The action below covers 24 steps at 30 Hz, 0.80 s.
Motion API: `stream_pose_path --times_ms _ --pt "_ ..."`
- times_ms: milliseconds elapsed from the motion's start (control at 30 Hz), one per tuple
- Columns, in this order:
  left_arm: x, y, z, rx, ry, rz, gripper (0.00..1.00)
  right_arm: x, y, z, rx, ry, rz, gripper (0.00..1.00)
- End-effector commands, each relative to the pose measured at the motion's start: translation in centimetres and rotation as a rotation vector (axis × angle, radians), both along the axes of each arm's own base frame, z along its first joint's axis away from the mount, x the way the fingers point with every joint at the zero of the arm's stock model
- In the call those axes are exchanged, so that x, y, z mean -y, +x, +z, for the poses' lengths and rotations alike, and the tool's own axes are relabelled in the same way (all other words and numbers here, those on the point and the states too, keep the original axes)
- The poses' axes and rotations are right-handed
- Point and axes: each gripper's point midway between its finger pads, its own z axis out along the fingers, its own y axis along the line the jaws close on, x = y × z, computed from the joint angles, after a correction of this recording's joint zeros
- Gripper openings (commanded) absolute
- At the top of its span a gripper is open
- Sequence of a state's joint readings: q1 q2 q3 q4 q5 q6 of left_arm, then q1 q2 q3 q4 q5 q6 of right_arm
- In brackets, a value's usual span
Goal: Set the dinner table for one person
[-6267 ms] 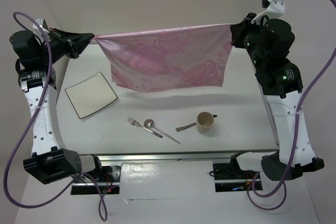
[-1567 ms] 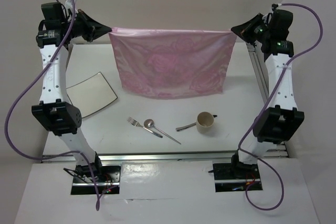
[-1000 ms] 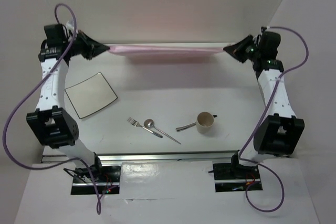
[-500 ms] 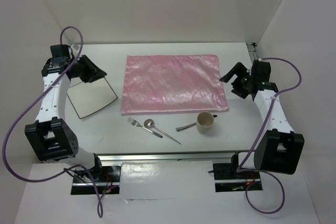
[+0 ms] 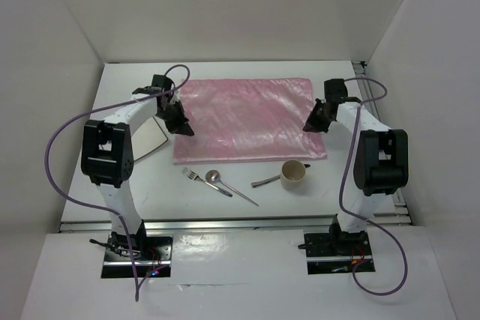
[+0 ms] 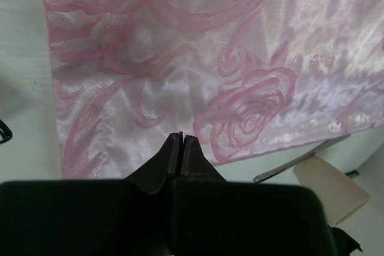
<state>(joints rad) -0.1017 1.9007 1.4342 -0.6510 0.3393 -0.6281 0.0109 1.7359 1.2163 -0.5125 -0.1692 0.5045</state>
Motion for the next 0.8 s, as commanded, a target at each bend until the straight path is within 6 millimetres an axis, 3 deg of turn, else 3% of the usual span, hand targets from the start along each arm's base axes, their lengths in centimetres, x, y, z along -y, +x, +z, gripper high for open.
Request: stream_pose_path --times_ms 0,267,767 --pt "-0.6 1.1 -1.0 0.031 0.076 0.030 0.00 1.2 0.2 -0.9 -0.016 -0.054 -0.022 0.00" --pt "-2.5 0.4 -4.6 -0.063 0.184 0.094 0.00 -0.3 -2.7 -5.4 -0.127 -0.064 0.009 0.00" --pt "-6.1 0.6 -8.0 -0.163 0.324 0.157 0.00 -4.2 -5.4 -9.3 -0.223 -0.078 0.098 0.00"
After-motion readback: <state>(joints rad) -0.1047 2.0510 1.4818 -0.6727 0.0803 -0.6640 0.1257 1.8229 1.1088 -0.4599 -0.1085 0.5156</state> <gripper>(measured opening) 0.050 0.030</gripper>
